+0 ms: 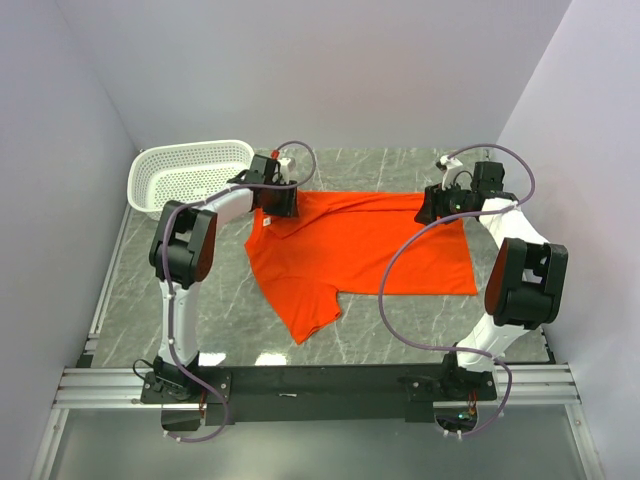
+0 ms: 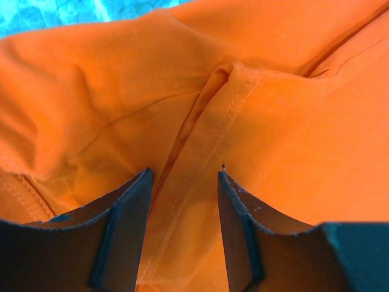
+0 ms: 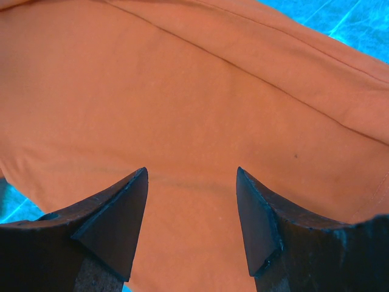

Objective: Fold and stack the t-shirts
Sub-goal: Fold the tshirt

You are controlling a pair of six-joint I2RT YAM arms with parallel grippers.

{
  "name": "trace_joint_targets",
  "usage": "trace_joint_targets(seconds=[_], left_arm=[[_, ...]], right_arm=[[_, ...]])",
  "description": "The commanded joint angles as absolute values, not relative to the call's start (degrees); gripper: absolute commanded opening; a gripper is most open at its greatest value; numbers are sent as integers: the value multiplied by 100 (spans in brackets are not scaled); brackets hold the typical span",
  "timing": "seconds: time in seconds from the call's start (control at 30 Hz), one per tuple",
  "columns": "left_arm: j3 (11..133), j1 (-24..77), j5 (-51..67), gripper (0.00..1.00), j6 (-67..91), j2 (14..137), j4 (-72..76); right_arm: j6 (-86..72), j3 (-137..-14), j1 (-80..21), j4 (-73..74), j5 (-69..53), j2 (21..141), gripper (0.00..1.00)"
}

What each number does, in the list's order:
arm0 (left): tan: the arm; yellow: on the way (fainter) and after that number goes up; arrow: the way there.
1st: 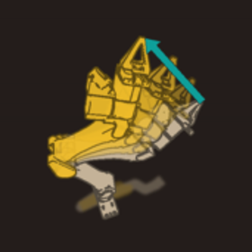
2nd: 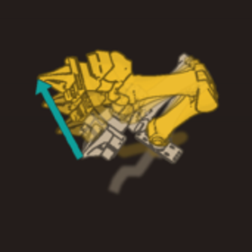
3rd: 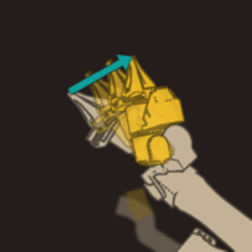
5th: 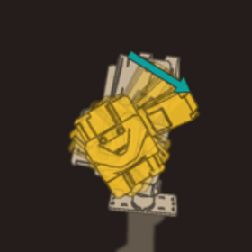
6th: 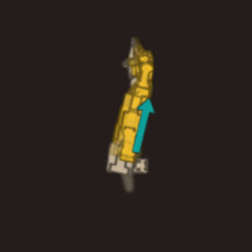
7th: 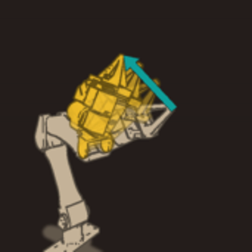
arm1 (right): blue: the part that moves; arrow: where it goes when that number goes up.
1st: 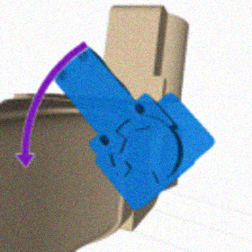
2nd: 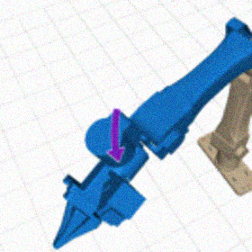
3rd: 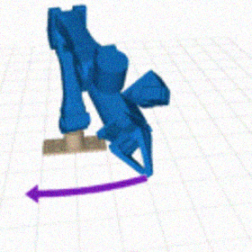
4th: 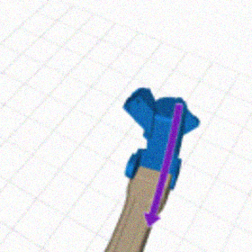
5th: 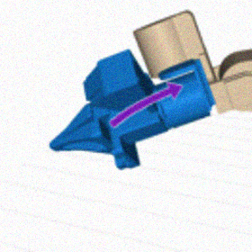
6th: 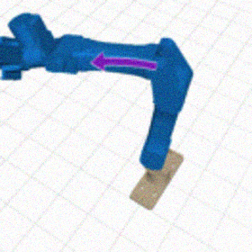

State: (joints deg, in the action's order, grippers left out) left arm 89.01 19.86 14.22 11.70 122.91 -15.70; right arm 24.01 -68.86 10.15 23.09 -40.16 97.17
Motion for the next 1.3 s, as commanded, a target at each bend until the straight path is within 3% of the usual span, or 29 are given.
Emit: trace_joint_targets(seconds=[0.0,0.93,1.27], left_arm=[[9176,2013,1520,53,976,12428,-1740],[8516,2127,1231,46,650,11698,-1634],[8473,2250,861,23,536,11566,-1652]], right_arm=[[2364,-6820,1037,2224,-4105,9527,67],[2276,-6829,1125,2197,-4192,9536,67],[2250,-6838,1160,2206,-4236,9554,67]])
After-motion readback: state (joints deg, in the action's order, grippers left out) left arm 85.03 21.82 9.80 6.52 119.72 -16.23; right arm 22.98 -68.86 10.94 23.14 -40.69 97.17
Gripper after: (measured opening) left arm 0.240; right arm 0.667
